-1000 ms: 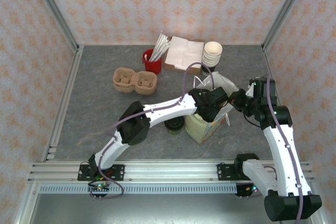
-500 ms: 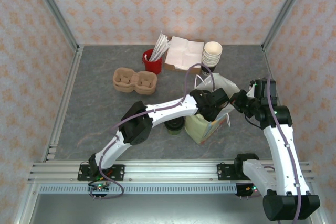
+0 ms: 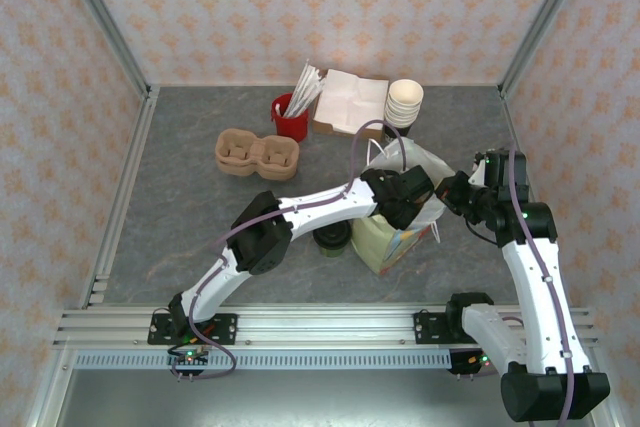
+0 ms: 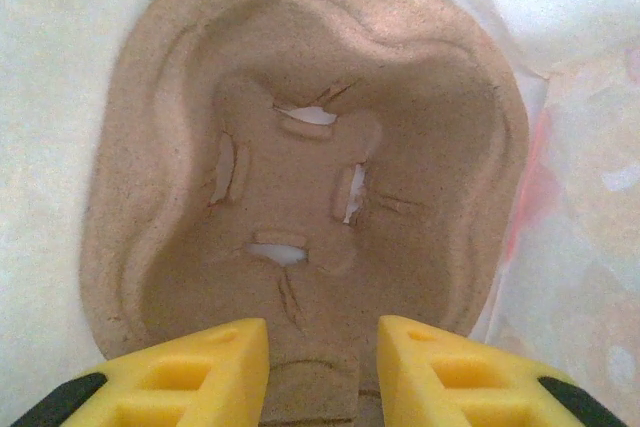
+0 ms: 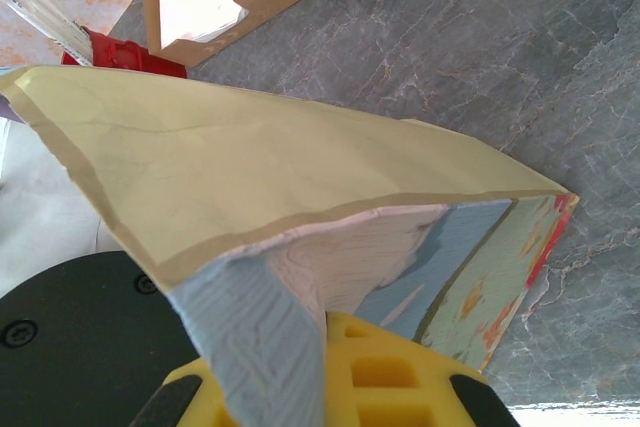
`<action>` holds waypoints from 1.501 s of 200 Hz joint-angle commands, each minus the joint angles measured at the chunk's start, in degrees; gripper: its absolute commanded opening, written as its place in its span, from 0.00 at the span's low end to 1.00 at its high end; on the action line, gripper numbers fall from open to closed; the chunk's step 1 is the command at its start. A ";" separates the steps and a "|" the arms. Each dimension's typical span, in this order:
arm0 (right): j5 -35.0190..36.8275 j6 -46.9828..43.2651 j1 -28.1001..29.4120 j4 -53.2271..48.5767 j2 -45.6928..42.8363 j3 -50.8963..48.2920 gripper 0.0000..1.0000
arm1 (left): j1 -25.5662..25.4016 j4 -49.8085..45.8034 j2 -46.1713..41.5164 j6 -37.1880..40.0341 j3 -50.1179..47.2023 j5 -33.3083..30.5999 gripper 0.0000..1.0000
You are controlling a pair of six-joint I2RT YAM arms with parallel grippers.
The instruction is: Pack the takeout coffee
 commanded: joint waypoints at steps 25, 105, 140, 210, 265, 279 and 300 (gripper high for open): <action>-0.92 -0.94 -0.29 -1.05 -0.85 -0.30 0.00 | 0.05 -1.29 6.36 0.23 -3.33 2.50 0.35; -0.66 -0.67 -0.29 -1.53 -0.85 0.24 0.00 | 0.24 -0.19 6.87 0.07 -3.98 2.43 0.35; -0.65 -0.11 -0.29 -0.99 -0.80 0.05 0.00 | 0.26 0.55 6.69 -0.21 -4.90 2.72 0.35; -0.31 -0.19 -0.25 -1.77 -0.94 0.55 0.00 | 0.25 1.80 7.58 -0.50 -5.99 2.83 0.35; 0.81 0.99 -0.29 -1.01 -1.03 0.97 0.00 | 0.60 -1.91 2.05 -0.20 0.56 3.07 0.40; 1.43 0.92 -0.36 -1.06 -0.53 1.57 0.00 | 0.60 -4.21 -0.46 -0.40 3.71 3.03 0.44; 1.94 0.73 -0.34 -0.64 0.13 2.13 0.00 | 0.60 -6.33 -4.26 -1.32 6.67 4.24 0.49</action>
